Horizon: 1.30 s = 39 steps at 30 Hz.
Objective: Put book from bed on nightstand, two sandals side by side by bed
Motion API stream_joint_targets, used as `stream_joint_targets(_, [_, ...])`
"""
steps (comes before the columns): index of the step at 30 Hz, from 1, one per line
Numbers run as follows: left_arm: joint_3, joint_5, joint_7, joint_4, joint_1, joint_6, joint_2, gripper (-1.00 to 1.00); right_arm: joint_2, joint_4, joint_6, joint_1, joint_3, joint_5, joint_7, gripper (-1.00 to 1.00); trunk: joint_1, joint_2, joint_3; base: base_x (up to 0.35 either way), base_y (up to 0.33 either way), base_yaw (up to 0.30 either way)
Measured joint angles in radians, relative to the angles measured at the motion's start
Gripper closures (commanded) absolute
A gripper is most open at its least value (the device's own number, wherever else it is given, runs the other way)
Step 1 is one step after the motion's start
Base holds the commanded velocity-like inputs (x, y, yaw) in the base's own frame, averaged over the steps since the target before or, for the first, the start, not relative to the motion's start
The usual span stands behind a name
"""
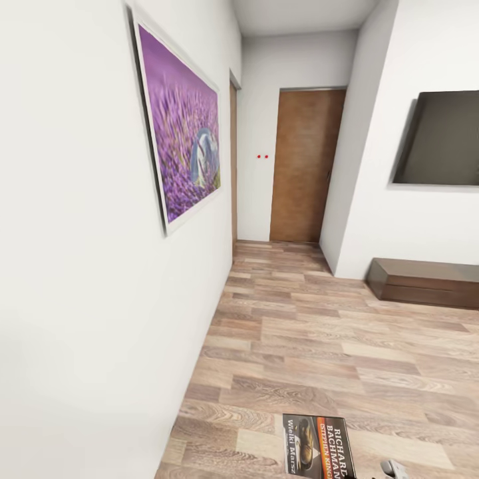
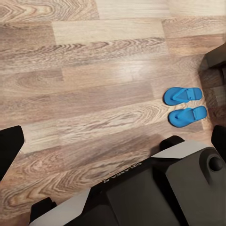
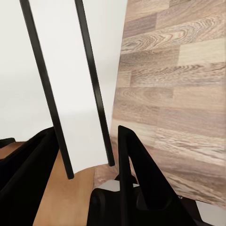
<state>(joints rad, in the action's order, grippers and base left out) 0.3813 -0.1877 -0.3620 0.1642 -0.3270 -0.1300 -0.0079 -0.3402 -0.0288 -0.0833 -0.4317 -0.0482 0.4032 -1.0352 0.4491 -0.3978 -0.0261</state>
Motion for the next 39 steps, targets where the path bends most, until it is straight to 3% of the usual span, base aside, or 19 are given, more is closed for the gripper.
stream_joint_targets(14, [0.000,0.000,0.000,0.000,0.000,-0.001,0.000,-1.00,0.000,0.000,0.000,0.000,0.000,0.000,0.000,1.00,0.000,0.000,0.000,0.096,0.070,-0.006])
stream_joint_targets(24, [0.000,0.000,0.000,0.000,0.000,0.000,0.000,-1.00,0.000,0.000,0.000,0.000,0.000,0.000,0.000,1.00,0.000,0.000,0.002,0.016,0.004,-0.154])
stream_joint_targets(39, [0.000,0.000,0.000,0.000,0.000,0.001,0.000,-1.00,0.000,0.001,0.000,0.000,0.001,0.000,0.000,1.00,0.000,0.000,0.002,0.266,0.033,-0.010])
